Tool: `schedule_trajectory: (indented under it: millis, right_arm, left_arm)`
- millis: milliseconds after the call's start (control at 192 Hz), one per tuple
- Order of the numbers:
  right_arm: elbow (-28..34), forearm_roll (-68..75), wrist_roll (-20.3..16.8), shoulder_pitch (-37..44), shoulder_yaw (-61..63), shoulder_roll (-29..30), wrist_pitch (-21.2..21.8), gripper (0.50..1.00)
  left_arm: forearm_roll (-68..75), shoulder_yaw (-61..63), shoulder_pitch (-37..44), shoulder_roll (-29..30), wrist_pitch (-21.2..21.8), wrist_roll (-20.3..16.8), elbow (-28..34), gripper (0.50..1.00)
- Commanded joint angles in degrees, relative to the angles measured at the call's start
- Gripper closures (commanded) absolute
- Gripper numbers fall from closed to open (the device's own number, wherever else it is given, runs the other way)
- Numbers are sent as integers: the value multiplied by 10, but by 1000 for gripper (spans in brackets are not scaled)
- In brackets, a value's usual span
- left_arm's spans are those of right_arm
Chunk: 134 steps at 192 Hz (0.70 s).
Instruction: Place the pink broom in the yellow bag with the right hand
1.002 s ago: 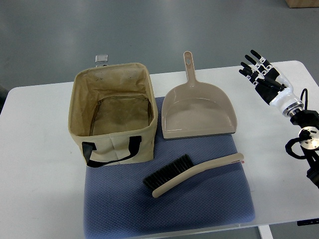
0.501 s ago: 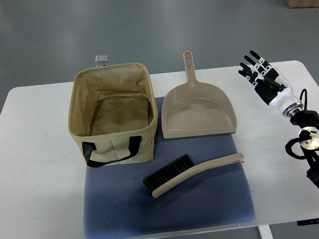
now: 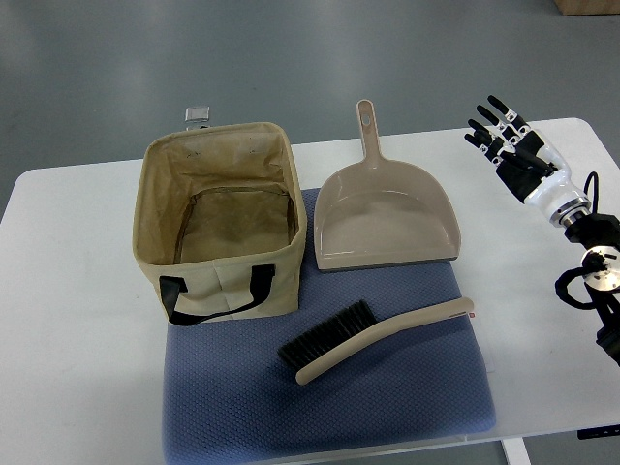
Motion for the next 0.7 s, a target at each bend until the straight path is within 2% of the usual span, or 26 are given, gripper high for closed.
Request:
schedule_trajectory:
  millis: [0, 313, 543, 694]
  right_arm:
    - [-1, 0, -2, 0, -1, -3, 0, 568]
    - [0, 0, -2, 0, -3, -17, 4, 568]
    - [0, 0, 1, 0, 0, -22, 29, 568]
    - [1, 0, 0, 0, -3, -20, 30, 570]
  left_arm:
    - [0, 0, 0, 0, 0, 0, 0, 500]
    - [0, 0, 0, 0, 0, 0, 0, 500]
    - [0, 0, 0, 0, 0, 0, 0, 500]
    - [0, 0, 0, 0, 0, 0, 0, 500]
